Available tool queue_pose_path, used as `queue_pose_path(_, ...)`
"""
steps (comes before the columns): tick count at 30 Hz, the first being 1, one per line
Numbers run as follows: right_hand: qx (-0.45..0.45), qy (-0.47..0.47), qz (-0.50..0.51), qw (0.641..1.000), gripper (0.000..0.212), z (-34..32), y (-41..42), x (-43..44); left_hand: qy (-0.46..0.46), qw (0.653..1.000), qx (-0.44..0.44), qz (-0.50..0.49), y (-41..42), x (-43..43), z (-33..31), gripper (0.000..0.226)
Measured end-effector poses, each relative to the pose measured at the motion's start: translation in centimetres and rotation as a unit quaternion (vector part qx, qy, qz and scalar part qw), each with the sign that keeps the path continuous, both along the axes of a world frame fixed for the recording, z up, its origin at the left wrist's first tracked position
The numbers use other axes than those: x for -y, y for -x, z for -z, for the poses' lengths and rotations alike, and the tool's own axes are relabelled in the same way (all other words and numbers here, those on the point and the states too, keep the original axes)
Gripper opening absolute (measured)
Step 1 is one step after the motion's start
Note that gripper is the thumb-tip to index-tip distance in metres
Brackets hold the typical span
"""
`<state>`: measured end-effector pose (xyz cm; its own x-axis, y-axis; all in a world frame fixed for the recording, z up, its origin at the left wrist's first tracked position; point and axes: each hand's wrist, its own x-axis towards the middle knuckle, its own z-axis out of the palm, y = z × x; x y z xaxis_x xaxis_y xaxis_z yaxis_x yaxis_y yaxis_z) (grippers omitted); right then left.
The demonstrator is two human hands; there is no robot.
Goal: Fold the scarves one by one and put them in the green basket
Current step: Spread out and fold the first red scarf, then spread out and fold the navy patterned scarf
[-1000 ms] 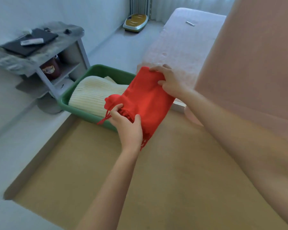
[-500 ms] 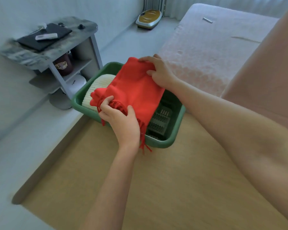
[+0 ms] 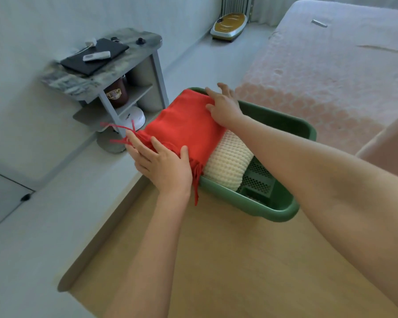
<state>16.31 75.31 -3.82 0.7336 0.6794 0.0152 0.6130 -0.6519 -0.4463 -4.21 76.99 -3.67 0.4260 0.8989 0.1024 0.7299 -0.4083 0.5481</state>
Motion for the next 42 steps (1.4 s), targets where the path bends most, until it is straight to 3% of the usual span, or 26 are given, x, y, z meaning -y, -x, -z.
queue_pose_path(3, 0.017, -0.016, -0.069, 0.997, 0.058, -0.9, 0.7, 0.5, -0.099, 0.990, -0.010, 0.099, -0.8, -0.7, 0.2, 0.068)
queue_pose_path(6, -0.004, 0.076, -0.137, 0.988, 0.069, -0.1, 1.8, 0.2, -0.045, 0.986, -0.079, 0.138, -1.8, -1.4, 1.2, 0.067)
queue_pose_path(11, -0.022, 0.137, -0.113, 0.984, 0.075, 1.3, 1.9, -0.3, -0.009, 0.976, -0.164, 0.144, -2.8, -2.4, 1.0, 0.067)
queue_pose_path(14, -0.031, 0.078, -0.098, 0.992, 0.073, 0.5, 2.3, 0.2, -0.016, 0.981, -0.146, 0.130, -2.6, -2.5, 0.0, 0.065)
queue_pose_path(18, -0.089, -0.041, -0.068, 0.993, 0.067, -1.3, 2.8, 3.3, -0.133, 0.985, -0.050, 0.094, -1.3, 0.5, -2.3, 0.047)
queue_pose_path(21, -0.128, -0.104, -0.061, 0.984, 0.056, -3.1, 3.7, 7.0, -0.146, 0.982, 0.016, 0.117, -1.1, 4.0, -3.9, 0.035)
queue_pose_path(26, -0.187, -0.187, -0.026, 0.964, 0.040, -4.1, 6.7, 17.9, -0.046, 0.972, 0.080, 0.215, -1.9, 12.4, -4.5, 0.032)
queue_pose_path(32, -0.206, -0.206, 0.127, 0.948, 0.030, -2.8, 9.1, 36.7, 0.061, 0.940, 0.084, 0.326, -2.2, 26.1, -4.6, 0.033)
queue_pose_path(38, -0.226, -0.206, 0.294, 0.906, 0.027, -1.7, 13.1, 57.7, 0.231, 0.862, 0.002, 0.452, -3.0, 42.6, -2.0, 0.032)
queue_pose_path(42, -0.132, -0.135, 0.423, 0.886, 0.027, 0.0, 16.5, 71.7, 0.264, 0.813, -0.088, 0.512, -3.1, 52.6, 1.1, 0.032)
